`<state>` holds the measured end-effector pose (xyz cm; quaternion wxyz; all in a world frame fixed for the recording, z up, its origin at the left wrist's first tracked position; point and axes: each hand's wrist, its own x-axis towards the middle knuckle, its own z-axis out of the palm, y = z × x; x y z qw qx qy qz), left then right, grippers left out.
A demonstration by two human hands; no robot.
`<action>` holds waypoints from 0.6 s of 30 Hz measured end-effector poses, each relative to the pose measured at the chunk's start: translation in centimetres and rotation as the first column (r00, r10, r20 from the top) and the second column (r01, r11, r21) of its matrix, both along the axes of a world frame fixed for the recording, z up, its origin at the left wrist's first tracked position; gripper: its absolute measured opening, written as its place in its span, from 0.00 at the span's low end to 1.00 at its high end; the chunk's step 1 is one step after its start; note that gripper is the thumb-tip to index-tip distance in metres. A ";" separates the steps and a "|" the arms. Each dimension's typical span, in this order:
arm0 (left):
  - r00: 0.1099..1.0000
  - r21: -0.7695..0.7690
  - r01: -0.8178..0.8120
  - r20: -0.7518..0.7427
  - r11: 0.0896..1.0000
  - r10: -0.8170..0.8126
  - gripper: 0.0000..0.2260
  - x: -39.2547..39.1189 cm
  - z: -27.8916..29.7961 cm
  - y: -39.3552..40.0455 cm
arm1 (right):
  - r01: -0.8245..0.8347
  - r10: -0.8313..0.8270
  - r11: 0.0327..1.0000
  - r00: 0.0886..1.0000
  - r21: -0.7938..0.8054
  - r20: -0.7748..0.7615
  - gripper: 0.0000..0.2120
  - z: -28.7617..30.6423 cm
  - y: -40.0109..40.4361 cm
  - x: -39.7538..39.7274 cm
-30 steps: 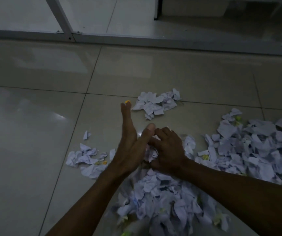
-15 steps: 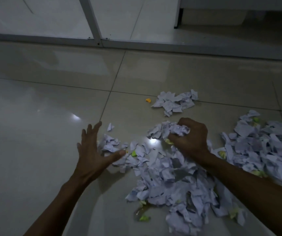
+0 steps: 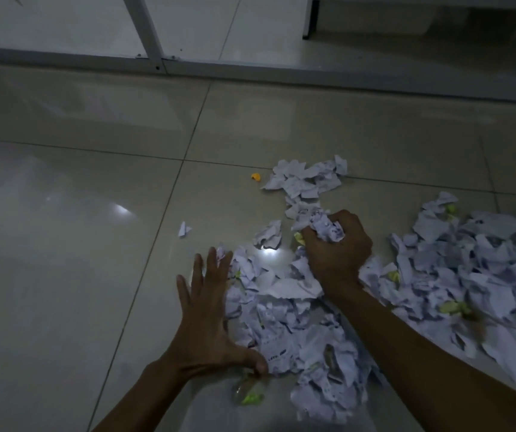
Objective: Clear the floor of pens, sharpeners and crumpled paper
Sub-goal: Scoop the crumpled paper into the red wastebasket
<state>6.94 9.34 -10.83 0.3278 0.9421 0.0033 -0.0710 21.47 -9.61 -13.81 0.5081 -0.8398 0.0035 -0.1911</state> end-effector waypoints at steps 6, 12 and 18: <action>0.999 0.184 0.053 -0.021 0.981 -0.050 0.68 0.4 -0.2 -3.0 | 0.020 -0.020 0.984 1.000 -0.180 0.001 0.09 -0.5 0.6 0.2; 1.000 0.194 0.003 0.020 0.981 -0.007 0.65 2.3 -1.5 -6.0 | 0.027 -0.029 0.972 1.000 -0.232 -0.008 0.10 -0.9 0.8 -0.1; 0.998 0.201 -0.029 0.061 0.979 0.017 0.56 4.8 -2.6 -7.5 | 0.010 -0.009 0.979 1.000 -0.202 0.009 0.10 -0.3 0.9 -0.7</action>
